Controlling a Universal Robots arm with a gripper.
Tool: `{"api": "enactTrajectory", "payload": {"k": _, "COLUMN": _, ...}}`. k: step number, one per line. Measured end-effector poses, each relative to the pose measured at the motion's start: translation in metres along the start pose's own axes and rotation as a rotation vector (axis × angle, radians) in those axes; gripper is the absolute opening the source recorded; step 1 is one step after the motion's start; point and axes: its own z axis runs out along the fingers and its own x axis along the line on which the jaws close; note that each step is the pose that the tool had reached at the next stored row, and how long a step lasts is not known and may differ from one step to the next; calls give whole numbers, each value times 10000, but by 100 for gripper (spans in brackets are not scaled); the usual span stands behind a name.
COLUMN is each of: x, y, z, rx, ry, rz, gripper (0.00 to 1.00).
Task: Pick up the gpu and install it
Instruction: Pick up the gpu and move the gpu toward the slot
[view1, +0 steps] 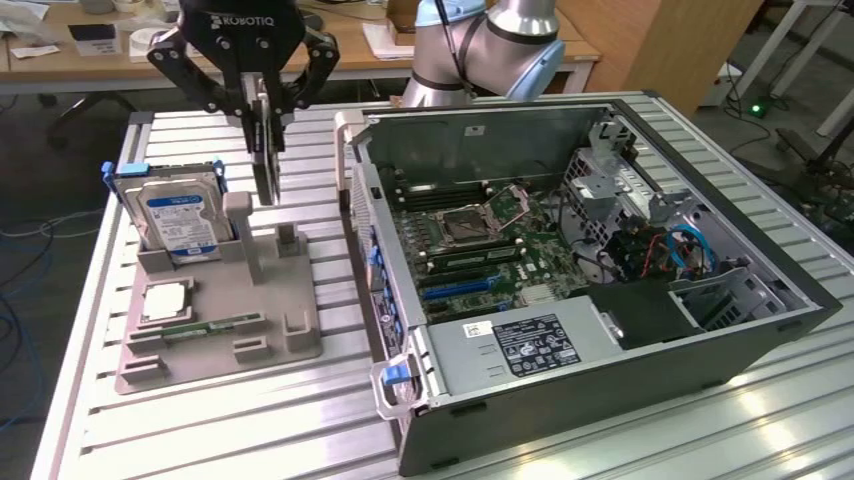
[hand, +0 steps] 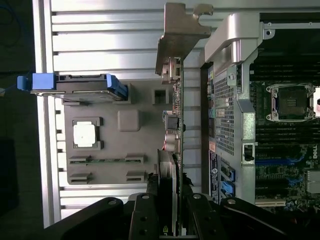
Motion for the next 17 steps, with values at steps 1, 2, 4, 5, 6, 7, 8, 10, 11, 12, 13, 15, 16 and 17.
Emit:
{"api": "enactTrajectory", "payload": {"k": 1, "x": 0, "y": 0, "z": 0, "rx": 1, "ry": 0, "rz": 0, "gripper": 27}}
{"api": "enactTrajectory", "payload": {"k": 2, "x": 0, "y": 0, "z": -1, "rx": 2, "ry": 1, "rz": 0, "gripper": 27}}
{"api": "enactTrajectory", "payload": {"k": 4, "x": 0, "y": 0, "z": -1, "rx": 2, "ry": 2, "rz": 1, "gripper": 27}}
{"api": "enactTrajectory", "payload": {"k": 5, "x": -1, "y": 0, "z": -2, "rx": 3, "ry": 2, "rz": -1, "gripper": 27}}
{"api": "enactTrajectory", "payload": {"k": 6, "x": -9, "y": 0, "z": -3, "rx": 4, "ry": 4, "rz": -3, "gripper": 27}}
{"api": "enactTrajectory", "payload": {"k": 7, "x": -18, "y": 1, "z": -3, "rx": 3, "ry": 3, "rz": -2, "gripper": 27}}
{"api": "enactTrajectory", "payload": {"k": 8, "x": -27, "y": 1, "z": -2, "rx": 2, "ry": 2, "rz": 0, "gripper": 27}}
{"api": "enactTrajectory", "payload": {"k": 10, "x": -46, "y": 2, "z": -1, "rx": 2, "ry": 1, "rz": 0, "gripper": 27}}
{"api": "enactTrajectory", "payload": {"k": 11, "x": -55, "y": 3, "z": -1, "rx": 2, "ry": 1, "rz": 0, "gripper": 27}}
{"api": "enactTrajectory", "payload": {"k": 12, "x": -64, "y": 3, "z": -1, "rx": 2, "ry": 1, "rz": 0, "gripper": 27}}
{"api": "enactTrajectory", "payload": {"k": 13, "x": -76, "y": 4, "z": -2, "rx": 2, "ry": 2, "rz": 0, "gripper": 27}}
{"api": "enactTrajectory", "payload": {"k": 15, "x": -99, "y": 5, "z": -2, "rx": 2, "ry": 2, "rz": -1, "gripper": 27}}
{"api": "enactTrajectory", "payload": {"k": 16, "x": -110, "y": 6, "z": -2, "rx": 2, "ry": 2, "rz": 0, "gripper": 27}}
{"api": "enactTrajectory", "payload": {"k": 17, "x": -124, "y": 6, "z": -1, "rx": 2, "ry": 2, "rz": 1, "gripper": 27}}
